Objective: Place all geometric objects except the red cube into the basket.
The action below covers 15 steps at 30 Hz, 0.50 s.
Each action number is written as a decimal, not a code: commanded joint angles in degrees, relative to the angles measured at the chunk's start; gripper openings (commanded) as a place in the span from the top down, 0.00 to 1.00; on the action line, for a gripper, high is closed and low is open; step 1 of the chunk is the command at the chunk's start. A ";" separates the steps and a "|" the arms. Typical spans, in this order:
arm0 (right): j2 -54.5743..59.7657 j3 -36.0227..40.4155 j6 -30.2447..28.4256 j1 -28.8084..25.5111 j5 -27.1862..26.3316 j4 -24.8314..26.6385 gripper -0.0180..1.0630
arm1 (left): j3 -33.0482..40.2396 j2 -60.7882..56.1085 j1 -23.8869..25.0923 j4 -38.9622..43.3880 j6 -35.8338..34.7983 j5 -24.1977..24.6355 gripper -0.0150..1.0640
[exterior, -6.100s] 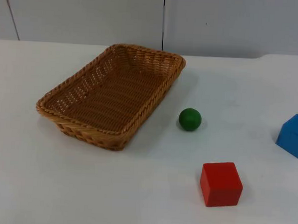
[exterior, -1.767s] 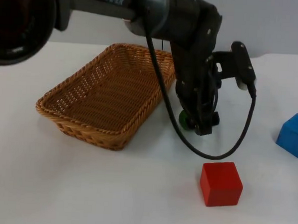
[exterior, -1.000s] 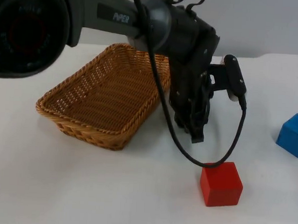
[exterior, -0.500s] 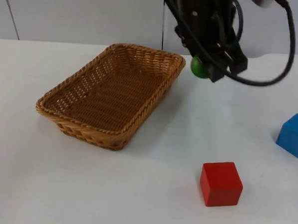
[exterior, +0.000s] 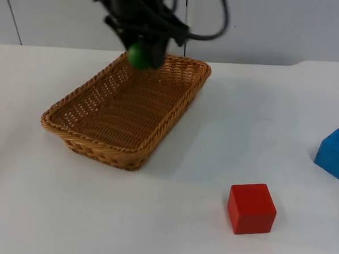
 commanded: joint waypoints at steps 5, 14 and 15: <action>-0.20 0.12 0.12 -0.48 -0.62 -0.31 0.01 | 6.54 -0.67 3.78 -2.56 -1.37 -2.76 0.99; -0.20 0.12 0.12 -0.48 -0.61 -0.20 0.01 | 18.22 -0.56 4.05 -0.01 -3.29 -16.16 0.99; -0.20 0.12 0.12 -0.48 -0.61 -0.20 0.01 | 19.81 -0.56 4.05 0.23 -3.33 -18.30 0.99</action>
